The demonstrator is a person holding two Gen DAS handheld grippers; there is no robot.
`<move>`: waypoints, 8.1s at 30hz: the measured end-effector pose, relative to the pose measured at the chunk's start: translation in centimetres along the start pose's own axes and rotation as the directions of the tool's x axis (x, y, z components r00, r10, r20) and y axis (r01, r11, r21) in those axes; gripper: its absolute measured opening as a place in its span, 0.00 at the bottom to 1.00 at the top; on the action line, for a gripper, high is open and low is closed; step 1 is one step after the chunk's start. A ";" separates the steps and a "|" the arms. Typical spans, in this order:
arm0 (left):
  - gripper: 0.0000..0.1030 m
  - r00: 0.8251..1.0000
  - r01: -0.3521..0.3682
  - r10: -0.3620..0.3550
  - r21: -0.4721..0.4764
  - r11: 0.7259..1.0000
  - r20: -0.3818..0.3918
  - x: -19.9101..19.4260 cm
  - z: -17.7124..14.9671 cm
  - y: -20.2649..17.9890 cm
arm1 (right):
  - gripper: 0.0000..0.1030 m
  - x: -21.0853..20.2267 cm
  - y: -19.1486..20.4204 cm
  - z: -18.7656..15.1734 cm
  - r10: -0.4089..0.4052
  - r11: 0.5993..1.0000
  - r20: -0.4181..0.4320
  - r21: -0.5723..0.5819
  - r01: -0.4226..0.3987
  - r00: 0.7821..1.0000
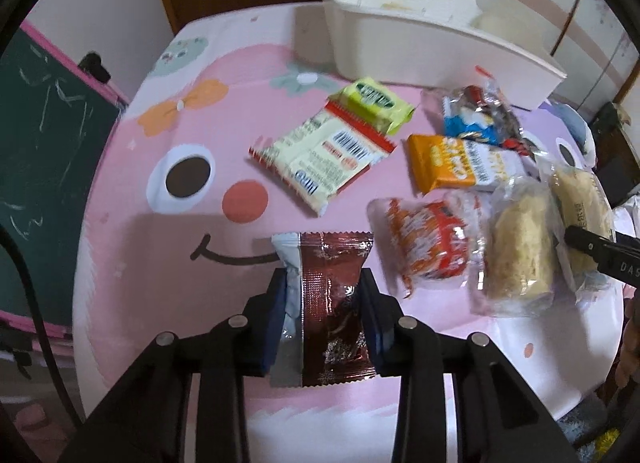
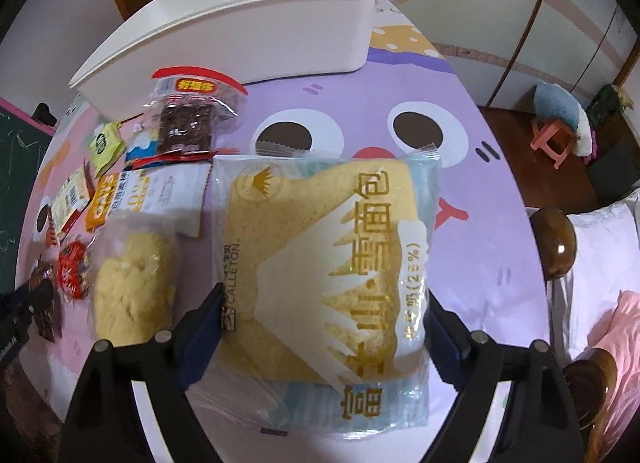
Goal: Organize snacks
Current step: 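Carry both packets over the white tray and open both tools to drop them, then withdraw both tools from the tray toward the remaining snacks, then grasp the white-red biscuit packet with the left tool while the right tool grasps the red-label raisin bag, then carry both packets over the white tray and open both tools to drop them, then withdraw both tools from the tray toward the remaining snacks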
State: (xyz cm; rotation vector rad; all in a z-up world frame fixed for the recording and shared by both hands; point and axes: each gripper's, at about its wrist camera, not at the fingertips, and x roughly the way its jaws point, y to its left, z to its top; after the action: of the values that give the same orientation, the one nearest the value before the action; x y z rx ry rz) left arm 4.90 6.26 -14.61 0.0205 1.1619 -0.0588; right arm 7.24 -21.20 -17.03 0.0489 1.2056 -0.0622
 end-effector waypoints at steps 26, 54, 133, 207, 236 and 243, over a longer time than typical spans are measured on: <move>0.32 0.879 -0.038 -0.049 0.172 0.984 0.475 -20.0 20.0 -5.5 | 0.87 -21.2 4.1 14.5 0.056 0.992 0.528 -0.125 0.011 0.847; 0.85 0.965 -0.063 0.035 0.102 0.993 0.259 -3.5 33.4 -7.4 | 0.91 -8.9 5.5 28.7 0.115 0.993 0.345 -0.045 -0.106 0.931; 0.86 0.984 0.078 -0.023 0.304 0.949 -0.178 8.0 10.8 -0.7 | 0.45 3.4 7.7 9.8 0.223 0.964 -0.079 -0.132 -0.232 0.972; 0.45 0.904 0.148 -0.190 0.136 0.980 0.383 -14.0 21.7 -7.1 | 0.38 -16.8 1.5 14.3 0.274 0.959 0.482 -0.068 -0.276 0.832; 0.85 0.941 0.074 -0.060 -0.029 0.997 0.334 -7.6 22.3 -3.2 | 0.45 -8.5 2.8 17.3 0.254 0.962 0.281 0.023 -0.272 0.925; 0.85 0.918 0.034 -0.034 0.008 0.999 0.396 -11.8 18.7 -3.2 | 0.45 -11.5 3.2 13.5 0.270 0.960 0.292 -0.012 -0.278 0.918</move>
State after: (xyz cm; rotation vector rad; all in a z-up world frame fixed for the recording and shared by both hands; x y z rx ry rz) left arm 17.18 2.57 3.68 -0.0106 0.7551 -0.0899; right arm 16.01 -18.67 -1.46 0.2279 0.8929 0.1550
